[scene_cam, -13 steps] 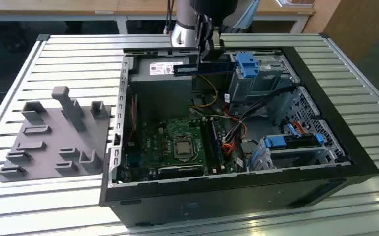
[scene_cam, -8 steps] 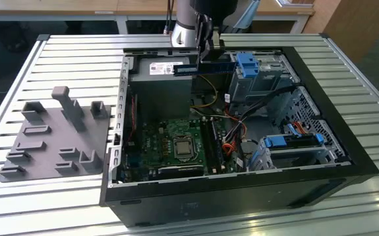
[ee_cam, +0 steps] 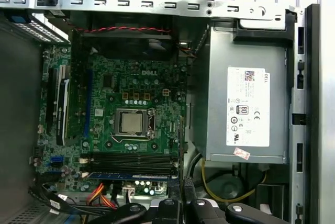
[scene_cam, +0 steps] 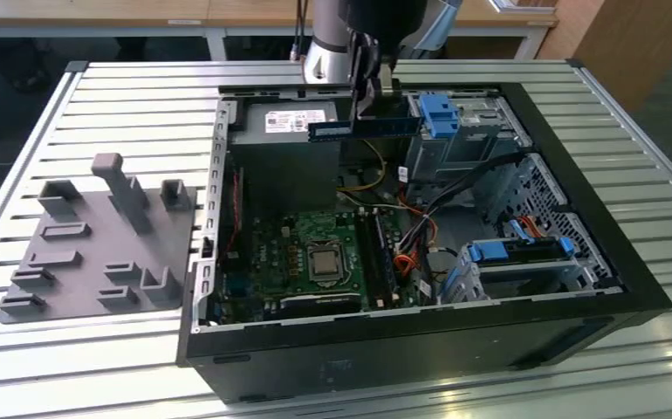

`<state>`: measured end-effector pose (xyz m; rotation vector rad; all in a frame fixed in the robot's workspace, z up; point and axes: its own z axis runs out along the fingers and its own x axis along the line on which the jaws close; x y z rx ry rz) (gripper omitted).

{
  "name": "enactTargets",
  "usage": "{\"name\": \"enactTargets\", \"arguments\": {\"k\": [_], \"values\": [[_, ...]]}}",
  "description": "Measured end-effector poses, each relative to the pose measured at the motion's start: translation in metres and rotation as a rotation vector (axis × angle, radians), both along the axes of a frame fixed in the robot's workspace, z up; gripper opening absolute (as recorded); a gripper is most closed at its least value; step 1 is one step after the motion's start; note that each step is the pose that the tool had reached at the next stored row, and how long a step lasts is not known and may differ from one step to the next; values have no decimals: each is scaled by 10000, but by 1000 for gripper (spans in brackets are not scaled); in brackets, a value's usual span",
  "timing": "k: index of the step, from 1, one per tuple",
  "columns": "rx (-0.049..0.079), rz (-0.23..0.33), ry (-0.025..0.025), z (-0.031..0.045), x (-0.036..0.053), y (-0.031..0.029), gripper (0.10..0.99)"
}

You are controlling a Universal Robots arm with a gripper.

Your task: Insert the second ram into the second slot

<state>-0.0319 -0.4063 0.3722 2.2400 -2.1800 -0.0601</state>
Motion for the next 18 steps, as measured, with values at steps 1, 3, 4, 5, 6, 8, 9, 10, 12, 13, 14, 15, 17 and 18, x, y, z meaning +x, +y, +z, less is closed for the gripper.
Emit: {"name": "enactTargets", "arguments": {"k": [1, 3, 4, 5, 6, 8, 9, 10, 12, 13, 14, 15, 17, 18], "values": [[0, -1, -1, 0, 0, -33, 137], [0, 1, 0, 0, 0, -92, 137], [0, 0, -1, 0, -2, -117, 137], [0, 0, 0, 0, -3, -137, 137], [-1, -3, 0, 0, -4, -153, 137], [0, -150, 0, -2, -4, -162, 137], [-1, -280, 0, -3, -4, -162, 137], [-3, -434, 1, -4, -4, -162, 137], [-2, -724, 0, -7, -3, -165, 137], [0, -788, 0, -8, -3, -174, 137], [-1, -840, -1, -8, -3, -185, 137], [0, -884, -1, -8, -4, -198, 137], [-1, -976, -1, -8, -3, -220, 137], [0, -1034, 0, -8, -4, -227, 137]]}}
